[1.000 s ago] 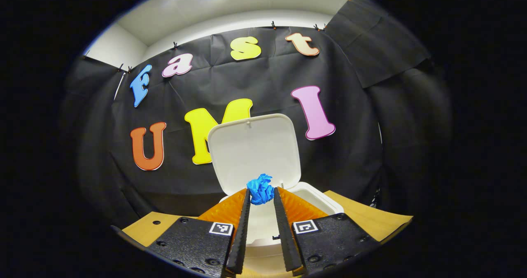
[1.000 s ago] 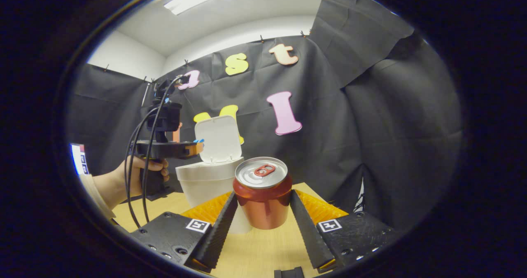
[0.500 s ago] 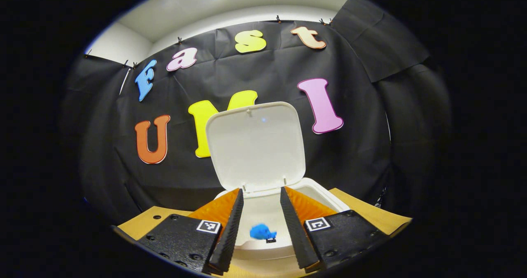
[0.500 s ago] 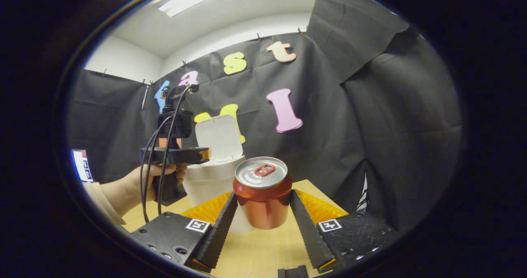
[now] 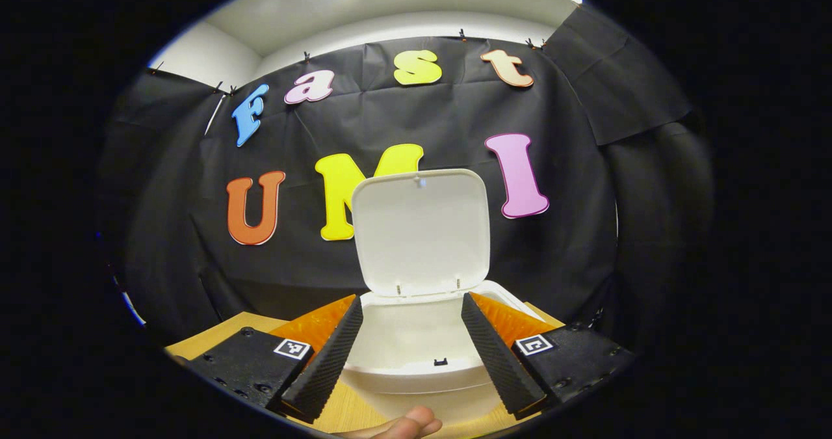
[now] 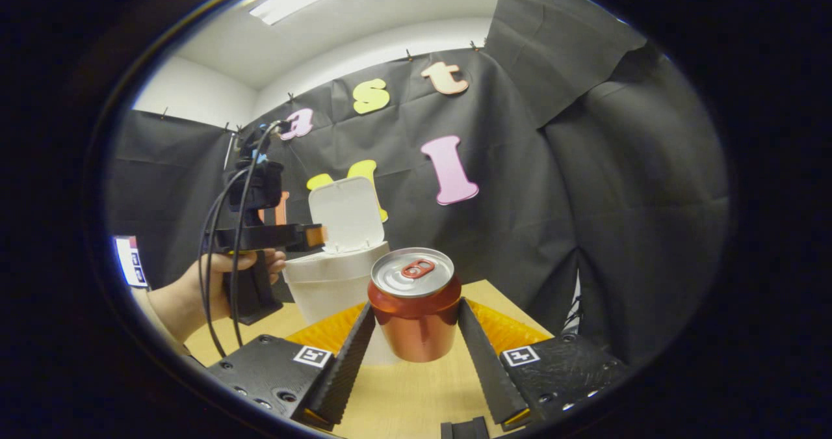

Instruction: Press the lid of the desktop garbage bin to open it, pick up the crumpled paper on the desktop and throw it into the bin, then pick up the pop can on the desktop and drop it into the bin, and finally close the garbage bin lid.

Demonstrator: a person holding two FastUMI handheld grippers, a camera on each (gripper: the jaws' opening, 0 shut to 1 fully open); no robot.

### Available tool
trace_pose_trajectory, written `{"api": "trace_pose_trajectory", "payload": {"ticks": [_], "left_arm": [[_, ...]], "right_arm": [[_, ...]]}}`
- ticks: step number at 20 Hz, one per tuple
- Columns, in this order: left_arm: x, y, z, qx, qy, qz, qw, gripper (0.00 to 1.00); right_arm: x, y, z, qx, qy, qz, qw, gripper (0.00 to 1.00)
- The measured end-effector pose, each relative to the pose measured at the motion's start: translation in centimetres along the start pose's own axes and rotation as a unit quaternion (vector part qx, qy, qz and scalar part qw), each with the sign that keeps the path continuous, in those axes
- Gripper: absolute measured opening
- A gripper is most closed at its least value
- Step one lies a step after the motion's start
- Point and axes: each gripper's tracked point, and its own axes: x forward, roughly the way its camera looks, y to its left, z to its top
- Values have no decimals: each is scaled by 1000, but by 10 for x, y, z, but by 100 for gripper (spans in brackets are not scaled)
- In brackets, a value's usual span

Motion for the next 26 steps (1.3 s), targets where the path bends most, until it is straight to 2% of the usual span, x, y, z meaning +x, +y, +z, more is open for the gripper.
{"api": "trace_pose_trajectory", "payload": {"ticks": [4, 9, 14, 18, 20, 23, 26], "left_arm": [[-32, 33, 6, 3, -14, 17, 1000, 98], [-76, 67, -19, -12, 3, 25, 1000, 98], [-115, 101, -53, 13, 3, 43, 999, 99], [-139, 105, -79, -11, 12, 45, 999, 99], [-150, 115, -77, -17, -18, 62, 998, 99], [-157, 108, -89, -31, -34, 50, 998, 99], [-160, 111, -108, -46, -14, 46, 998, 98]], "right_arm": [[2, 18, -9, -3, 6, 4, 1000, 80], [3, 43, -26, -10, 25, 21, 999, 80], [0, 49, -34, -48, 38, 13, 998, 80], [-2, 59, -37, -67, 45, 13, 997, 80], [-4, 59, -36, -72, 51, 1, 996, 80], [-8, 71, -32, -77, 53, 0, 996, 80], [-14, 84, -30, -111, 52, -5, 992, 80]]}}
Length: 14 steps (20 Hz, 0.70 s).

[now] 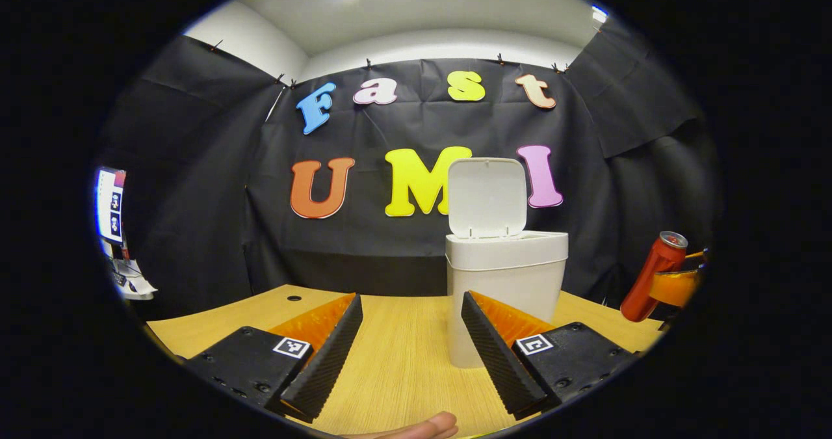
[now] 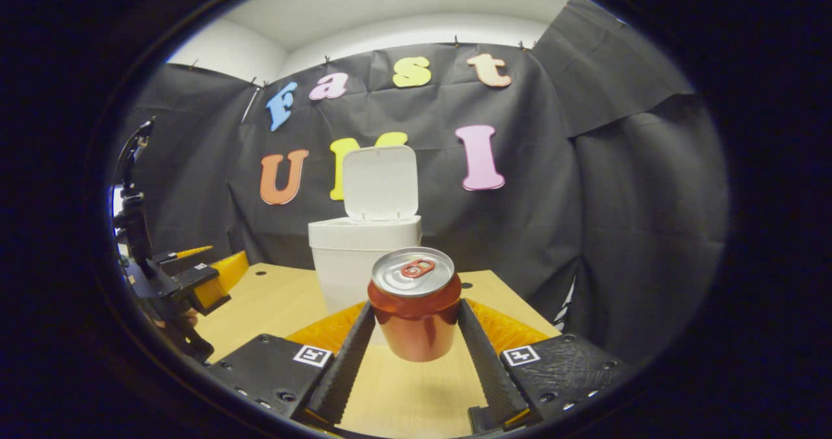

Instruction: Press the lid of the desktop garbage bin to open it, pick up the crumpled paper on the desktop and throw it into the bin, then pick up the pop can on the desktop and drop it into the bin, and finally close the garbage bin lid.

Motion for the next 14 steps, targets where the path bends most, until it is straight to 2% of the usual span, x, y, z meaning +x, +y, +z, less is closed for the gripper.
{"api": "trace_pose_trajectory", "payload": {"ticks": [2, 6, 9, 11, 14], "left_arm": [[-6, 6, -6, 16, 8, 3, 1000, 99], [-29, 7, -17, 50, 23, -17, 998, 99], [-40, -3, -11, 52, 13, -46, 997, 99], [-45, 7, -4, 64, 3, -38, 997, 98], [-47, 12, -10, 61, 20, -37, 997, 98]], "right_arm": [[-5, 13, 7, -14, -12, 5, 1000, 80], [-6, 39, 16, -23, -9, 8, 1000, 80], [-8, 60, 35, -44, -26, -1, 999, 80], [-9, 76, 44, -54, -30, 3, 998, 80], [-12, 95, 54, -71, -29, 12, 997, 80]]}}
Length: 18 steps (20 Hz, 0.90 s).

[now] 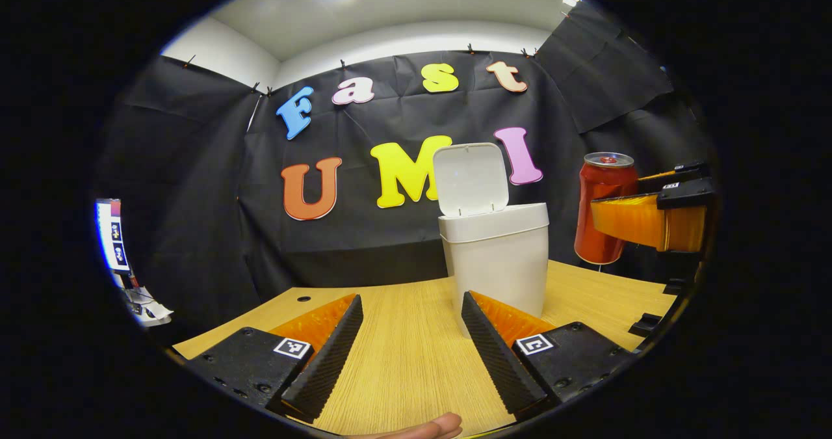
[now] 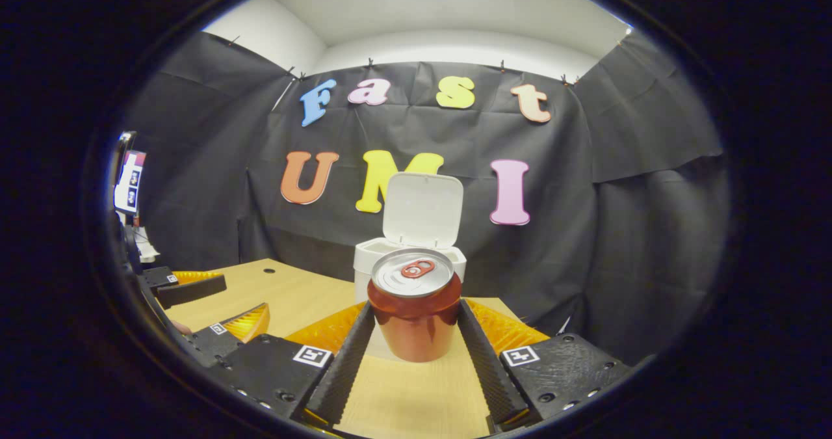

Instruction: Press the lid of the desktop garbage bin to open it, pick up the crumpled paper on the desktop and throw it into the bin, then pick up the pop can on the desktop and drop it into the bin, and finally close the garbage bin lid.

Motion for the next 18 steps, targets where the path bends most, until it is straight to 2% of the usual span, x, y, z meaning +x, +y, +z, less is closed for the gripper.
{"api": "trace_pose_trajectory", "payload": {"ticks": [5, 6, 7, 10, 11, 13, 16, 18], "left_arm": [[-1, 16, -4, -8, 13, 1, 1000, 98], [-1, 21, -4, -9, 16, 5, 1000, 94], [1, 24, -6, -14, 22, 8, 1000, 99], [3, 25, -13, -28, 32, 5, 999, 99], [4, 29, -16, -34, 37, 17, 999, 99], [4, 22, -19, -30, 45, 1, 999, 99], [0, 28, -10, -35, 33, 5, 999, 99], [0, 25, -10, -49, 33, -6, 998, 99]], "right_arm": [[-1, 8, 30, -9, 2, -2, 1000, 80], [0, 12, 36, -3, 8, 3, 1000, 80], [1, 18, 42, 3, 15, 12, 1000, 80], [10, 32, 65, 22, 30, 34, 999, 80], [14, 34, 73, 27, 33, 35, 998, 80], [26, 39, 83, 21, 45, 32, 998, 80], [43, 49, 102, 10, 54, 29, 998, 80], [52, 54, 115, 13, 58, 29, 998, 80]]}}
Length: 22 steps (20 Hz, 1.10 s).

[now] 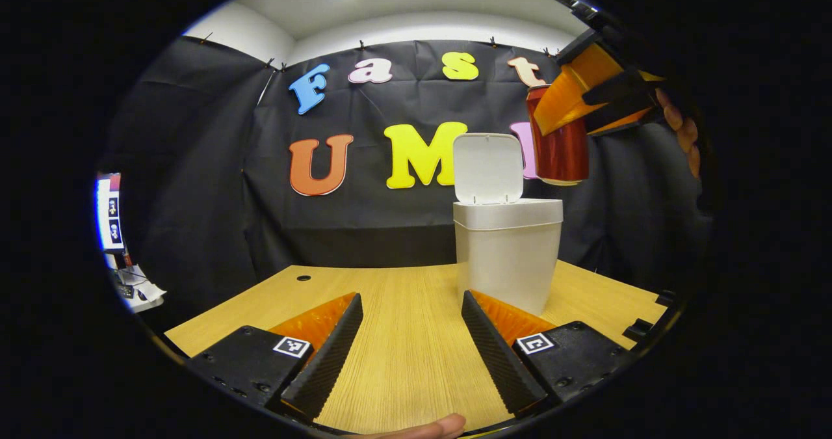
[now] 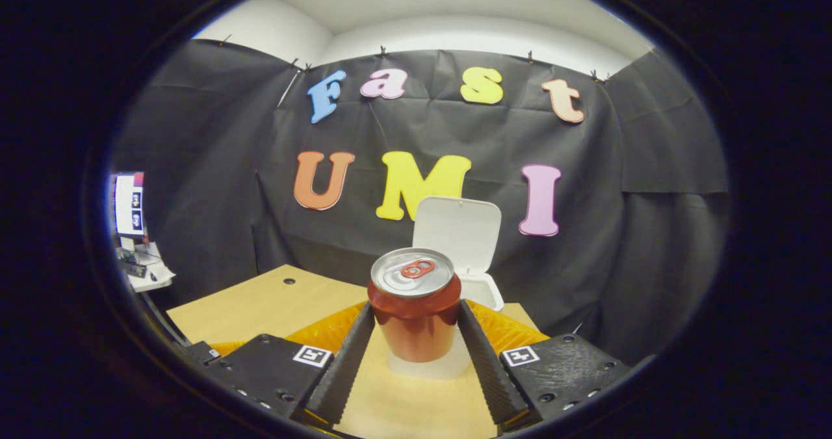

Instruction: Press the lid of the desktop garbage bin to open it, pick up the crumpled paper on the desktop and throw it into the bin, then pick up the pop can on the desktop and drop it into the bin, and finally close the garbage bin lid.

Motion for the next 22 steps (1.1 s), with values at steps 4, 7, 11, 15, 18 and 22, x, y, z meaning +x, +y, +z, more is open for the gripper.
{"api": "trace_pose_trajectory", "payload": {"ticks": [4, 7, 11, 15, 18, 22], "left_arm": [[-2, 10, 2, -9, 2, -1, 1000, 99], [-1, 15, -1, -23, 7, 2, 1000, 99], [1, 14, -4, -23, 13, 0, 1000, 99], [2, 17, -6, -18, 17, 3, 1000, 99], [2, 15, -6, -21, 17, 0, 1000, 99], [3, 18, -9, -24, 22, 0, 999, 99]], "right_arm": [[15, -15, 38, 23, -11, -18, 999, 80], [38, -25, 62, 34, -24, -37, 998, 80], [68, -34, 88, 23, -41, -61, 997, 80], [103, -42, 94, 26, -32, -83, 996, 80], [137, -58, 88, 45, -2, -99, 994, 80], [177, -75, 73, 52, 29, -121, 991, 80]]}}
